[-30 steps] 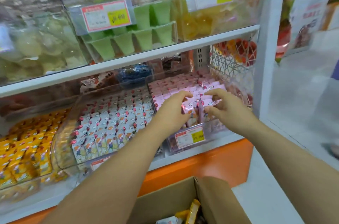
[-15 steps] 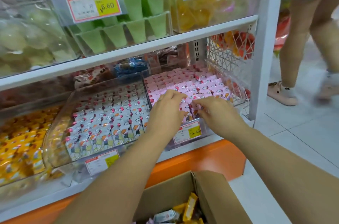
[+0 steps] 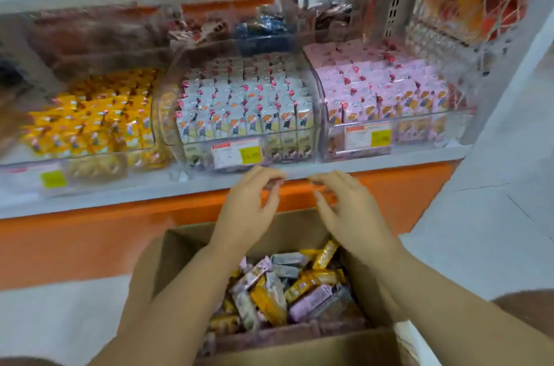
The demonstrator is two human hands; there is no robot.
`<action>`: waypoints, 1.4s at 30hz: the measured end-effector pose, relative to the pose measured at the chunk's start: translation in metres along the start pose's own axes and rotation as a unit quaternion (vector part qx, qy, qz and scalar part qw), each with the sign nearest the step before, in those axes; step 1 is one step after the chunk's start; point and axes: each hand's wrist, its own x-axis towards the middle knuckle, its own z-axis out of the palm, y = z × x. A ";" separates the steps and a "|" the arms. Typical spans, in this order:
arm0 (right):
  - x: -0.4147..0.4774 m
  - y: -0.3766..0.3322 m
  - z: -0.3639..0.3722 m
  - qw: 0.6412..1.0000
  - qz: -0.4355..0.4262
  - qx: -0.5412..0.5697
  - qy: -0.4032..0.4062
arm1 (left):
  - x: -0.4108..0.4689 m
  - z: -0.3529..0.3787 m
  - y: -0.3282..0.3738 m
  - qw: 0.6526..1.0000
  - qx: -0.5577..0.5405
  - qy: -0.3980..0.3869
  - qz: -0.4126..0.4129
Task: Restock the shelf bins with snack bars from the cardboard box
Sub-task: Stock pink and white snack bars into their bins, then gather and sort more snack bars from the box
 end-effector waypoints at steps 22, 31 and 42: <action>-0.057 0.046 0.205 0.890 0.199 0.045 -0.407 | -0.119 0.064 -0.202 0.865 0.024 -0.220 -0.450; -0.056 0.057 0.241 0.838 0.194 0.020 -0.510 | -0.113 0.070 -0.228 0.841 0.033 -0.257 -0.475; -0.058 0.059 0.242 0.825 0.175 -0.015 -0.537 | -0.114 0.082 -0.227 0.817 -0.013 -0.288 -0.500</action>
